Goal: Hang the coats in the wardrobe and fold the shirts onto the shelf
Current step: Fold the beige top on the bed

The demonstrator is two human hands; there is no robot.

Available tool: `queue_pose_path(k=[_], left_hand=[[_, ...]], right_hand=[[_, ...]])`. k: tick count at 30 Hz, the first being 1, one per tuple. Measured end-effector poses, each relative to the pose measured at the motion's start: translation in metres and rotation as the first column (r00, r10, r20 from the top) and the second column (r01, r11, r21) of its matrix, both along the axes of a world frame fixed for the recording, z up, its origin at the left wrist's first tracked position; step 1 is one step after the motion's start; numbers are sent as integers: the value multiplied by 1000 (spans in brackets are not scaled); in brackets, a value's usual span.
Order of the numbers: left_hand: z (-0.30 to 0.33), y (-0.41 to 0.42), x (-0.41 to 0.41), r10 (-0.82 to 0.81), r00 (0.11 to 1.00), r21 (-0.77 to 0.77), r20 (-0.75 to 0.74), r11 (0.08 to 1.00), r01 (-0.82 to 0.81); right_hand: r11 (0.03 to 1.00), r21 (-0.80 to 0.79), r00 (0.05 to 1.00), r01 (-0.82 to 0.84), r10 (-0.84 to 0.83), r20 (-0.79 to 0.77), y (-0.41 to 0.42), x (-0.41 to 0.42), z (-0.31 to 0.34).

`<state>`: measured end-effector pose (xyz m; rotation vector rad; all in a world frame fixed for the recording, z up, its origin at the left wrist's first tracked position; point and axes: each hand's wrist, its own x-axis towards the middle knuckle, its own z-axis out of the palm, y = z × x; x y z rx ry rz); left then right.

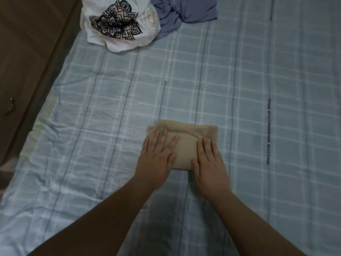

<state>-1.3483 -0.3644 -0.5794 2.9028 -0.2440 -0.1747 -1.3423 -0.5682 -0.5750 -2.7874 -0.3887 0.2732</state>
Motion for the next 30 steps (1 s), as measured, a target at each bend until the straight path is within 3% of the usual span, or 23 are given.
queue_pose_path(k=[2, 3, 5, 6, 8, 9, 10, 13, 16, 19, 21, 25, 30], left_hand=[[0, 3, -1, 79, 997, -151, 22, 986, -75], [3, 3, -3, 194, 981, -260, 32, 949, -179], [18, -1, -5, 510, 860, -441, -18, 768, -464], [28, -4, -3, 639, 760, -488, -119, 629, -605], [36, -4, 2, 744, 520, -447, -419, 330, -832], [35, 0, 6, 721, 418, -375, -552, 233, -897], [34, 3, 11, 677, 359, -321, -643, 187, -929], [29, 16, 20, 551, 275, -306, -788, 37, -951], [25, 24, 21, 422, 292, -358, -858, -85, -930], [45, 22, 6, 269, 326, -385, -906, -209, -899], [65, 21, -10, 248, 349, -408, -904, -251, -878], [128, 42, -49, 245, 391, -460, -887, -403, -791], [230, 110, -141, 338, 499, -603, -798, -451, -658]], right_hand=[[981, 179, 997, 77, -82, 16, 3, -2, 0], [927, 321, 980, 194, -194, -32, 5, -1, 5], [697, 534, 869, 478, -464, -172, 6, 0, 15], [578, 549, 781, 603, -568, -259, 5, 2, 19], [412, 402, 574, 817, -646, -504, 4, 12, 26], [381, 295, 480, 876, -633, -608, 5, 18, 30], [392, 210, 424, 896, -608, -671, 4, 23, 31], [468, 149, 412, 871, -532, -739, -2, 39, 28], [402, 183, 355, 897, -410, -840, -8, 48, 31], [205, 271, 313, 941, -216, -925, -10, 41, 53], [147, 285, 303, 947, -117, -946, -7, 32, 73], [219, 418, 433, 882, -27, -901, 14, 9, 138], [371, 586, 603, 720, 83, -793, 78, -43, 233]])
